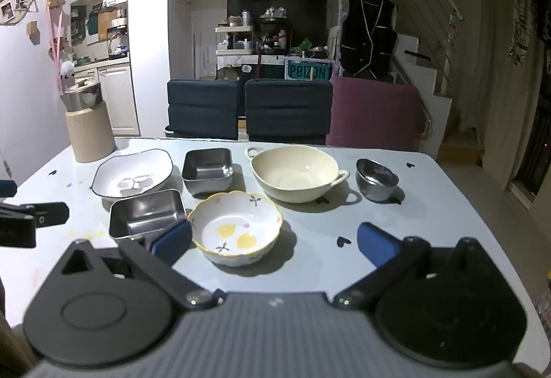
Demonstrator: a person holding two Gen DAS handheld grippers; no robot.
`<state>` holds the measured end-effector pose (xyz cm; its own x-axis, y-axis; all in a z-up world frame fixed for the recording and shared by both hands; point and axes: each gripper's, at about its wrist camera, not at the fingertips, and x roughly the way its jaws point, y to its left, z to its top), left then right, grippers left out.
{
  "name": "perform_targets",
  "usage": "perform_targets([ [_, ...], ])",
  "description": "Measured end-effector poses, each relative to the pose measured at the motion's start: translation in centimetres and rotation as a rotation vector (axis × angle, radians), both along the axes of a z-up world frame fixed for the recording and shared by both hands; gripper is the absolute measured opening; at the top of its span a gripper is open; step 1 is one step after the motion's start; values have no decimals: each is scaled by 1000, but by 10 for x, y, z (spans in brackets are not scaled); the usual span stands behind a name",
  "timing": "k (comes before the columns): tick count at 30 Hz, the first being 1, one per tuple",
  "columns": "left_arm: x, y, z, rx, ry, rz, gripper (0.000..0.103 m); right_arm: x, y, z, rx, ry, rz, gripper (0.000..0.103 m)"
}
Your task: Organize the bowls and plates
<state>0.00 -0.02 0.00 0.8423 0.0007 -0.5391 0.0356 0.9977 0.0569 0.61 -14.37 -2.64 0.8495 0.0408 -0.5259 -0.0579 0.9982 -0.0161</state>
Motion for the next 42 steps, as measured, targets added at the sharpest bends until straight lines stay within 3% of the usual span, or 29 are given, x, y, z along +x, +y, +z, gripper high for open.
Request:
perform_targets([
  [42, 1, -3, -3, -25, 13, -20, 103, 2, 4, -1, -7, 13, 14, 103],
])
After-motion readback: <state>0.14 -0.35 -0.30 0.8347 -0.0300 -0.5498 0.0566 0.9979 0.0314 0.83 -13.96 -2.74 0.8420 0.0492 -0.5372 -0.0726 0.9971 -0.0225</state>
